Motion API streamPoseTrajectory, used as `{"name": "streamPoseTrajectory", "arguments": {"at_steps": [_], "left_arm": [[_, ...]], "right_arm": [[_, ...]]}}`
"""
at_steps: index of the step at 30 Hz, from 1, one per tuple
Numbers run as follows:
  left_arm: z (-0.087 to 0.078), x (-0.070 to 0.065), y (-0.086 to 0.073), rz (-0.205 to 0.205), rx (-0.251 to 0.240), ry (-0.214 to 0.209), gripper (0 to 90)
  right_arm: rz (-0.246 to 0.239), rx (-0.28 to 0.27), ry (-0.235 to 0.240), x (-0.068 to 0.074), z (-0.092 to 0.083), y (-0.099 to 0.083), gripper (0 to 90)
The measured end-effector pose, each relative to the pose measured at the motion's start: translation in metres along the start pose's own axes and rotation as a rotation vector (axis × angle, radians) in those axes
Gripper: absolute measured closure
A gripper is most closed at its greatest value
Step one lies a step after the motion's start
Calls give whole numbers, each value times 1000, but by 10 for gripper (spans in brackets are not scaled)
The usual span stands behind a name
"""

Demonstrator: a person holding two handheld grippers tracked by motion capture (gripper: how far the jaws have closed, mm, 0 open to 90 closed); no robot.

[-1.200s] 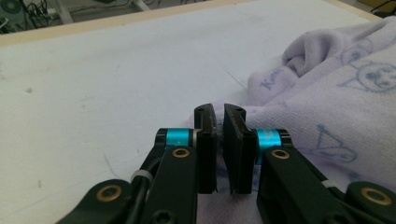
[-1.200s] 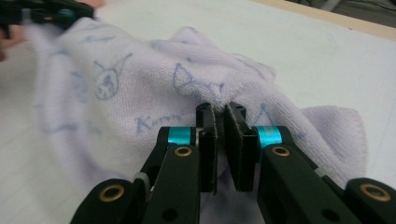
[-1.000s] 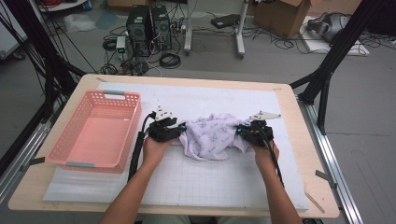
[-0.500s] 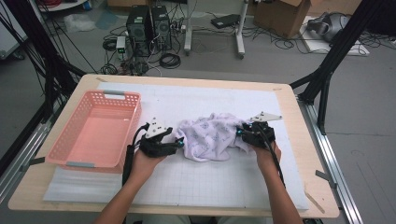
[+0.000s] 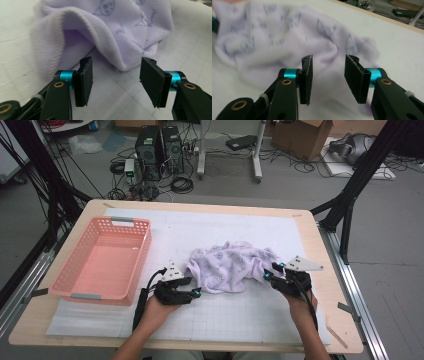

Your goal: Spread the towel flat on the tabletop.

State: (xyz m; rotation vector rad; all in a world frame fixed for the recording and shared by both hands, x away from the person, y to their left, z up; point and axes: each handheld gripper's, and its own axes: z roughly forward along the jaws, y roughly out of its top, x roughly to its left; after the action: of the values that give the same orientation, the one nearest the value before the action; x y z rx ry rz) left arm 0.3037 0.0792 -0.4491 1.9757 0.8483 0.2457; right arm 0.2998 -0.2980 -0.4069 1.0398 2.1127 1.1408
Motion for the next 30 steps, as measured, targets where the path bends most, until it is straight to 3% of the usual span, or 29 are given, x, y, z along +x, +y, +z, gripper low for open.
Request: {"name": "streamPoseTrajectory", "arguments": {"at_steps": [5,10,14,19,21,24,30], "left_arm": [[18,-14,9,40,31,10,455],[40,-27,19,93,79,32,459],[52,-33,28,115,87,40,424],[65,-35,36,103,102,49,398],[68,-37,37,115,94,45,440],[68,-37,36,91,83,-7,675],[50,-36,34,96,76,-49,752]], "right_arm": [[12,34,27,-3,-7,-20,577],[7,13,70,0,-9,-20,568],[-4,24,98,5,-1,-19,553],[-13,37,97,9,9,-16,530],[-7,33,94,9,10,-15,531],[9,34,89,7,9,-15,531],[20,33,80,3,6,-18,531]]}}
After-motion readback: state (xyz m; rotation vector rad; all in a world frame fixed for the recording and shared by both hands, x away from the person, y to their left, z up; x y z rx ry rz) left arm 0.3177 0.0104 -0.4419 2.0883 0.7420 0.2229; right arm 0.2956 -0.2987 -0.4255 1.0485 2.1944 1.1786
